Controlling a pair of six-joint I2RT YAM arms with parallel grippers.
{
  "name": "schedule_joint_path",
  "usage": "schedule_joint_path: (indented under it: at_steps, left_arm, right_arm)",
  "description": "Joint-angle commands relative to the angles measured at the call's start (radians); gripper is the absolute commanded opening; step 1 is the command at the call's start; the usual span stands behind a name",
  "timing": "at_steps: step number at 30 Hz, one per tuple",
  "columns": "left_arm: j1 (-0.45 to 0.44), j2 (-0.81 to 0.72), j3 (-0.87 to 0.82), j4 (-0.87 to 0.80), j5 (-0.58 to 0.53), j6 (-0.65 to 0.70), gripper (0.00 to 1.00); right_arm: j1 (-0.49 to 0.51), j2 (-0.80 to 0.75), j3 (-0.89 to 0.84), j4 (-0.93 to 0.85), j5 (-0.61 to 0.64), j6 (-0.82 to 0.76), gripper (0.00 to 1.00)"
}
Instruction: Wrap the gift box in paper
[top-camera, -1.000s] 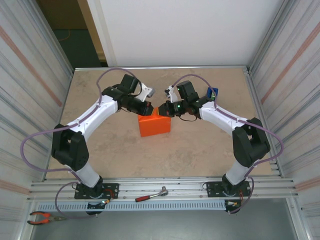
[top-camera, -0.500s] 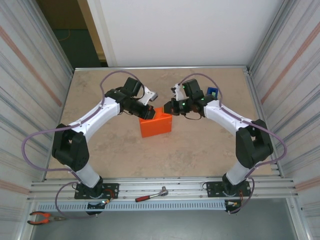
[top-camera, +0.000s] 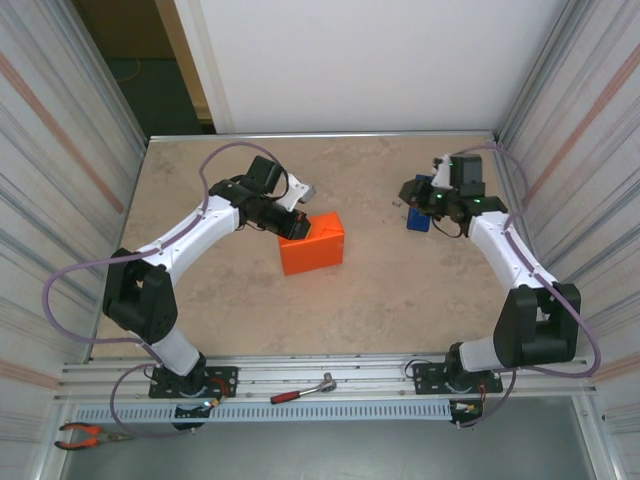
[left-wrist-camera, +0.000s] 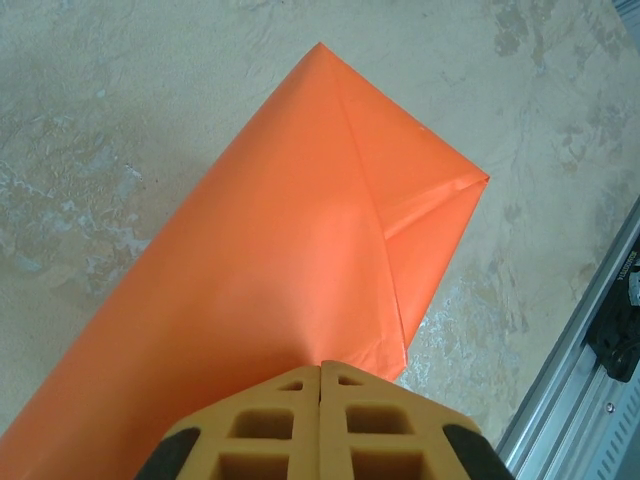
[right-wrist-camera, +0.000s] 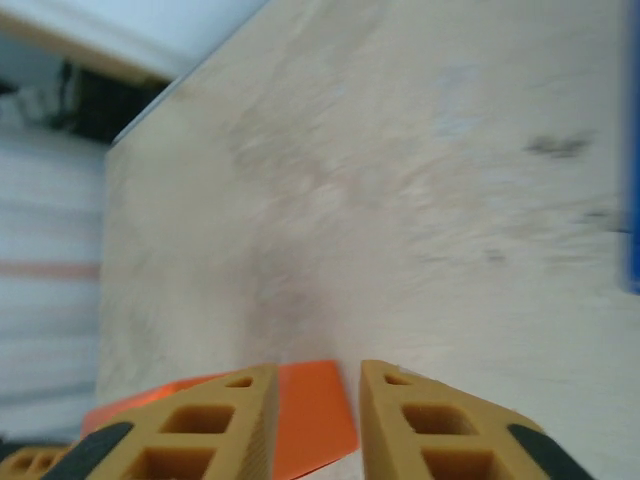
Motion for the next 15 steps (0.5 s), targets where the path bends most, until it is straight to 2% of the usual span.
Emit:
schedule_joint_path:
  at_steps: [1, 7, 15]
  left_arm:
    - [-0.009, 0.032, -0.047, -0.054, -0.057, 0.028, 0.00]
    - [-0.009, 0.032, -0.056, -0.046, -0.092, 0.029, 0.00]
    - [-0.009, 0.030, -0.065, -0.046, -0.140, 0.027, 0.00]
  right_arm:
    - [-0.103, 0.013, -0.022, -0.015, -0.023, 0.025, 0.33]
    - [-0.235, 0.107, -0.049, 0.063, -0.107, 0.044, 0.36]
    - [-0.263, 0.276, 0.007, 0.117, -0.165, 0.022, 0.37]
